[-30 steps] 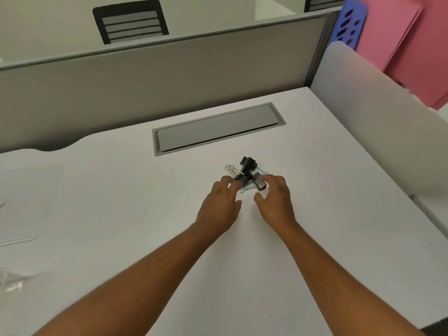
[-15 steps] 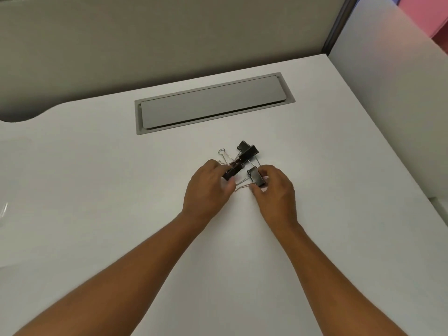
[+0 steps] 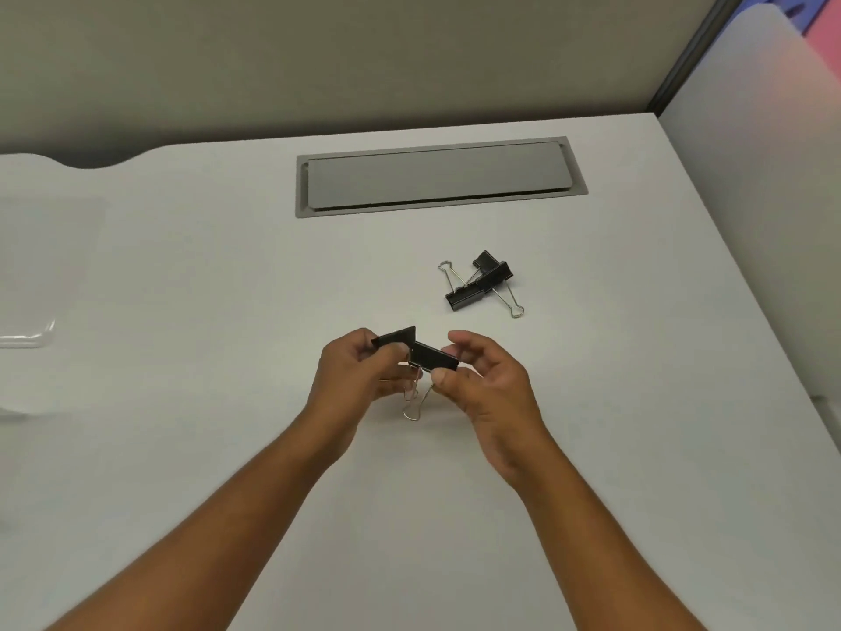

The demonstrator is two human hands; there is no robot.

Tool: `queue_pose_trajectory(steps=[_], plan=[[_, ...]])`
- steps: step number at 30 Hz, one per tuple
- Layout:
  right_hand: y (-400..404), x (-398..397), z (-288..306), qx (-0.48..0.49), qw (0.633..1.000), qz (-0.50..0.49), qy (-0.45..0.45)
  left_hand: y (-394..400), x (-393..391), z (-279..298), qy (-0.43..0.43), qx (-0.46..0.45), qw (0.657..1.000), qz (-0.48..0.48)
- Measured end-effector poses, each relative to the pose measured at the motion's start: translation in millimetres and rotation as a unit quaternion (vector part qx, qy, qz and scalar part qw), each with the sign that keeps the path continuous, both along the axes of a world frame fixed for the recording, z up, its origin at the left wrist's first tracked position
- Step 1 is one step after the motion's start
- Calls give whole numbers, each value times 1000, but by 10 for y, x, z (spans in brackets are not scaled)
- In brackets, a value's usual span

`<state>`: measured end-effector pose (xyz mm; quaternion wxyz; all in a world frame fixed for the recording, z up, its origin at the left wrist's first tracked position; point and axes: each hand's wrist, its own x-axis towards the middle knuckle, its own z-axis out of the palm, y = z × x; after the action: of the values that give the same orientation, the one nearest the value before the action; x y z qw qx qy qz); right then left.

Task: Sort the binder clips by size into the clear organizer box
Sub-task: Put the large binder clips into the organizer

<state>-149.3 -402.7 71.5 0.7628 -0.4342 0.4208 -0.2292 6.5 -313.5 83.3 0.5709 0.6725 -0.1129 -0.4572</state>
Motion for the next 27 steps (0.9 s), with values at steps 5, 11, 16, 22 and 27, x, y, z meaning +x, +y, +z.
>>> queue_pose_trajectory(steps=[5, 11, 16, 22, 27], plan=[[408, 106, 91, 160, 981, 0, -105, 539, 18, 74, 42, -10, 999, -21], [992, 313, 242, 252, 962, 22, -102, 1186, 40, 183, 45, -15, 999, 15], [1421, 567, 311, 225, 971, 84, -16, 1757, 248, 232, 57, -12, 995, 83], [2064, 1086, 342, 170, 969, 169, 67, 2536, 705, 277, 37, -6, 988, 147], [2747, 1796, 375, 109, 969, 208, 76, 3316, 1210, 304, -47, 16, 973, 226]])
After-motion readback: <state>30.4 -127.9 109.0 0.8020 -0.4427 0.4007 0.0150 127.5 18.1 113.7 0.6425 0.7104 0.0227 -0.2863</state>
